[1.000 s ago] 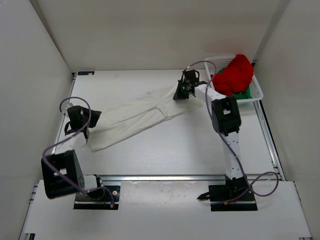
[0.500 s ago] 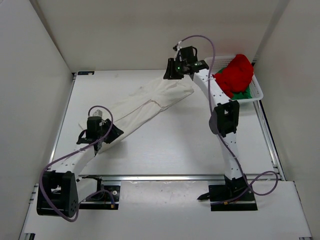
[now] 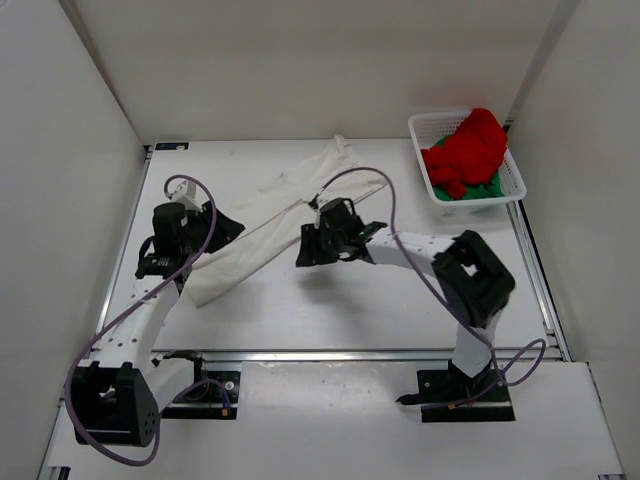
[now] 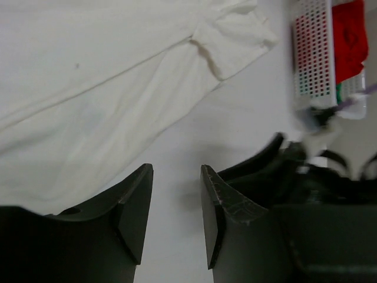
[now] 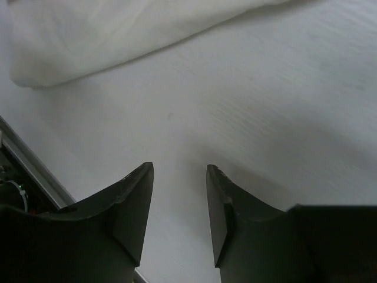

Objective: Fold and stack the t-shirts
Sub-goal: Rotate the tshirt 80 degrees

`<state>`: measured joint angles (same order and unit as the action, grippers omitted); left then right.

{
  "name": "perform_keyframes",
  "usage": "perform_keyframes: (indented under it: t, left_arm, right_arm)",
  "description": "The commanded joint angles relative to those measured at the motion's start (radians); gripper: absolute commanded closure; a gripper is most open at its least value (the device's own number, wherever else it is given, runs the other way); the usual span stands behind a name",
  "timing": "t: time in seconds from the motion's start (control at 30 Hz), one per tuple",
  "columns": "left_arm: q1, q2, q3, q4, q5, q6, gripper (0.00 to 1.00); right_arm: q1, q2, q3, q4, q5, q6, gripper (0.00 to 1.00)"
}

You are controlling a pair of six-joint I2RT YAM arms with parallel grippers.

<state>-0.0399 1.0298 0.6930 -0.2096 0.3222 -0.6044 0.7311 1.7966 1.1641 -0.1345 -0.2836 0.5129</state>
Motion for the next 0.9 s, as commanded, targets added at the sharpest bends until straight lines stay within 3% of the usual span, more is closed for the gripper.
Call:
perform_keyframes:
  t: [0.0, 0.27, 0.37, 0.47, 0.63, 0.7, 0.8, 0.87]
  left_arm:
    - [-0.009, 0.010, 0.051, 0.010, 0.071, 0.005, 0.51]
    - [0.038, -0.025, 0.033, 0.029, 0.081, -0.012, 0.50]
    - [0.037, -0.028, 0.027, 0.039, 0.080, -0.018, 0.50]
    - [0.038, -0.017, 0.017, 0.047, 0.081, -0.023, 0.50]
    - [0.038, -0.001, -0.004, 0.058, 0.066, -0.012, 0.50]
    - [0.032, 0.009, -0.012, 0.062, 0.055, -0.021, 0.50]
    - [0.012, 0.016, -0.033, 0.065, 0.038, -0.021, 0.51]
    - [0.014, 0.016, -0.035, 0.076, 0.040, -0.035, 0.51]
  right_arm:
    - [0.080, 0.101, 0.068, 0.274, 0.018, 0.147, 0.59]
    - [0.191, 0.358, 0.235, 0.323, 0.176, 0.289, 0.59]
    - [0.195, 0.423, 0.291, 0.276, 0.187, 0.314, 0.67]
    - [0.191, 0.452, 0.319, 0.240, 0.172, 0.331, 0.82]
    - [0.145, 0.428, 0.284, 0.254, 0.152, 0.332, 0.88]
    - [0.133, 0.416, 0.281, 0.251, 0.141, 0.323, 0.96]
    - [0.137, 0.417, 0.302, 0.234, 0.119, 0.303, 0.75]
    - [0.149, 0.440, 0.318, 0.222, 0.121, 0.305, 0.69]
